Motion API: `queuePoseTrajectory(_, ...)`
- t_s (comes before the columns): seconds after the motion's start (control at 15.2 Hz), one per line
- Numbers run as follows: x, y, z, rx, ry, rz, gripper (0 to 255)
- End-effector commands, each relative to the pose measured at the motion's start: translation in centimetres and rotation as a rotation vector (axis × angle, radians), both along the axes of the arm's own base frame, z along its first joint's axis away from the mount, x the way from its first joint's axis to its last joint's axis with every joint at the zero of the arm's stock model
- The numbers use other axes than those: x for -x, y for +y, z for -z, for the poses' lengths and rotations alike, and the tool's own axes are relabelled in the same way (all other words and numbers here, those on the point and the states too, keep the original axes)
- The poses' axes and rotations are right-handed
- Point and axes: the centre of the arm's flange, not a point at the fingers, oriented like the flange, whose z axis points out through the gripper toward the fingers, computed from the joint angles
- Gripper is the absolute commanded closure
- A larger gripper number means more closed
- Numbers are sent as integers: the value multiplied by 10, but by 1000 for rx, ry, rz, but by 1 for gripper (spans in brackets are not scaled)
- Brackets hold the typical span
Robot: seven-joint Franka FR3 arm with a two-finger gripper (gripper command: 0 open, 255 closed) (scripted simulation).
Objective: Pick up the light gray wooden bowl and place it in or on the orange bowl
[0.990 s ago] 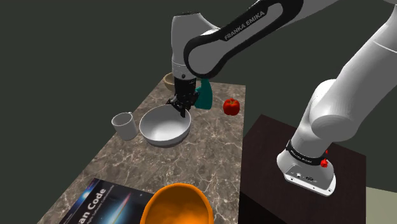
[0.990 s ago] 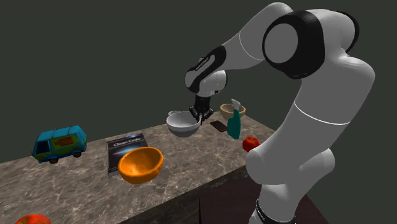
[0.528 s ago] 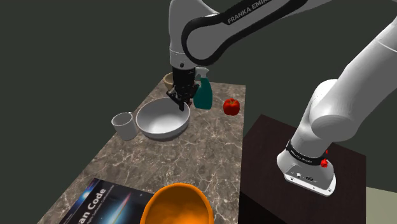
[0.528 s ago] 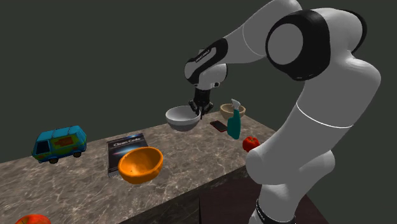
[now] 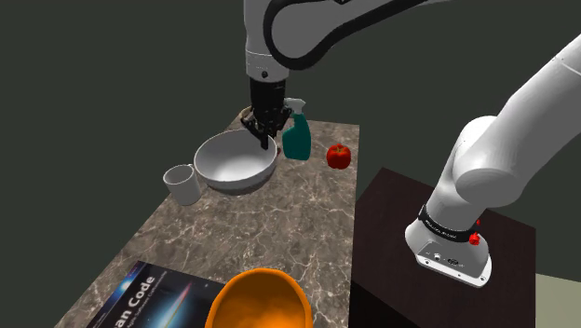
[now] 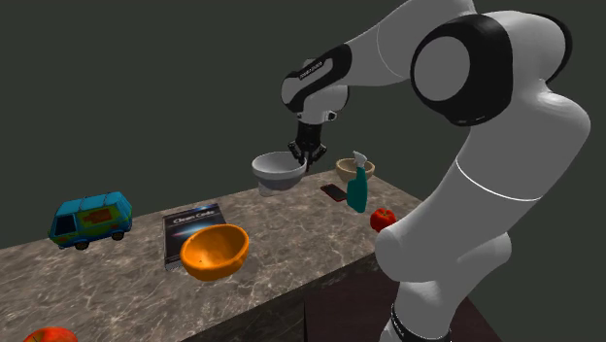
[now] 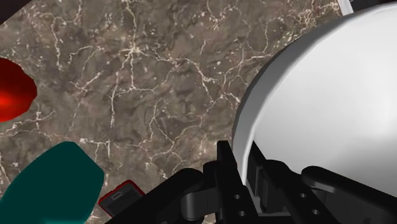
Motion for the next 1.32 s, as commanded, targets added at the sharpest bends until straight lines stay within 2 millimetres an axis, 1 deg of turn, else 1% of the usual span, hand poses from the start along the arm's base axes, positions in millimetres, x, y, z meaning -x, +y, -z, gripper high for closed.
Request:
queuePoseTrajectory(0.0, 11, 9, -5, 0, 0, 0, 255)
queuePoseTrajectory(1.25, 207, 163, -27, 0, 0, 0, 255)
